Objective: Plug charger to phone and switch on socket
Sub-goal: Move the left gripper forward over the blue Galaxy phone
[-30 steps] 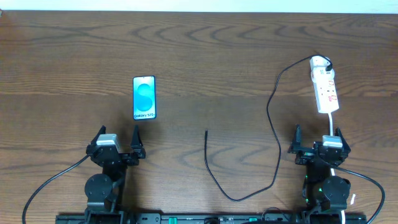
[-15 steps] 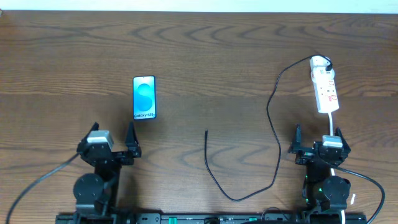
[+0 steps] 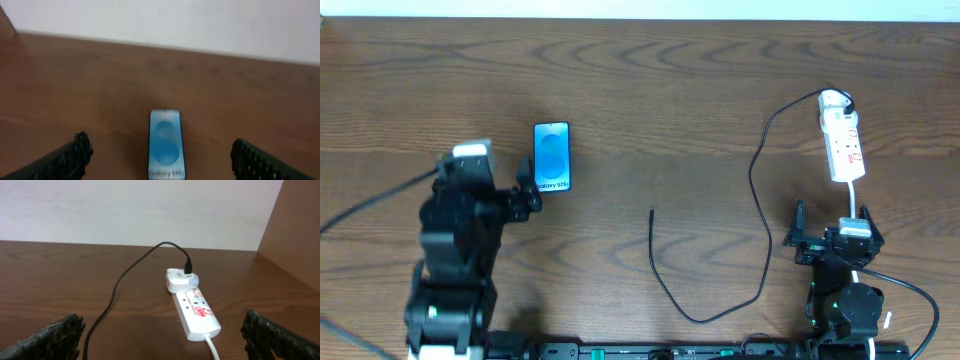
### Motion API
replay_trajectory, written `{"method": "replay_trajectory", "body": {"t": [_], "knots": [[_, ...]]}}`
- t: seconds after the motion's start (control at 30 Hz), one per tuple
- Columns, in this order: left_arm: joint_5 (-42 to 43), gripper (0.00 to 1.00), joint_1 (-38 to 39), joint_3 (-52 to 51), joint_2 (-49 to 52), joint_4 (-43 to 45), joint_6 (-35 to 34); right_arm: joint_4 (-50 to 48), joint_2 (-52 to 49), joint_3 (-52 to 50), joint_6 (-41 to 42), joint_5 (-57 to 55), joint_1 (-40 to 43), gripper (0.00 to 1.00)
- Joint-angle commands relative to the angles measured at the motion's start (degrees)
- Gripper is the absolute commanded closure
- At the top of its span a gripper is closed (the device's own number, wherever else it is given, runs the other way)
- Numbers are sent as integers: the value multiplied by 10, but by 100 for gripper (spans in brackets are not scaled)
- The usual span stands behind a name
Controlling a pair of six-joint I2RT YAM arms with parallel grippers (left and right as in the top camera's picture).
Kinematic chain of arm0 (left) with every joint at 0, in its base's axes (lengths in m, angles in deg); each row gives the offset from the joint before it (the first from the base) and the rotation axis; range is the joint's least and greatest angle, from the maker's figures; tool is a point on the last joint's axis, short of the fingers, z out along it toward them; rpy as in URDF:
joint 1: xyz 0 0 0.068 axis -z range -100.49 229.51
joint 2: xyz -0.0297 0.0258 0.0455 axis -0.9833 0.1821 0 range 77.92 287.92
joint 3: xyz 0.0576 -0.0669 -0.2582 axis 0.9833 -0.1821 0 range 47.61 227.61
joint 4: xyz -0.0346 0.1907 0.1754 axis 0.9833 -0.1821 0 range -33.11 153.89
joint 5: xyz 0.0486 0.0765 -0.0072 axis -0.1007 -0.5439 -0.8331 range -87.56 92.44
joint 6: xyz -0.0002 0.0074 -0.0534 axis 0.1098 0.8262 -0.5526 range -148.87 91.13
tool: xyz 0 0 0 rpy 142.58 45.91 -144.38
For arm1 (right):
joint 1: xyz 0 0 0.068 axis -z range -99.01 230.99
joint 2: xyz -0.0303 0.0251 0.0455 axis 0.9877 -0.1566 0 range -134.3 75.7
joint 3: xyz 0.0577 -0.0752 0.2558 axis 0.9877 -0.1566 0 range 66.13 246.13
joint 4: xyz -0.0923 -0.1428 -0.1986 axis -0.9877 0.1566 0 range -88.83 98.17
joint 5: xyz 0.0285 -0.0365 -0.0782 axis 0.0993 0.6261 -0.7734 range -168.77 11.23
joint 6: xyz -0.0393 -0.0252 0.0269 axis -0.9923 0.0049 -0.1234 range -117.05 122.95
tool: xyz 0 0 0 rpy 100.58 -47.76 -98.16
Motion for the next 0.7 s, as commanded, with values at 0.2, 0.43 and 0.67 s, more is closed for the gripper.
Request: {"method": "replay_trajectory", "body": {"t": [0.2, 0.43, 0.67], "knots": [[-3, 9, 2, 151, 162, -99, 5, 1, 4, -1, 7, -6, -3, 1], [-3, 9, 2, 242, 243, -188, 6, 1, 4, -1, 7, -6, -3, 1], [-3, 9, 2, 321, 320, -258, 8, 1, 4, -1, 7, -6, -3, 1]]}}
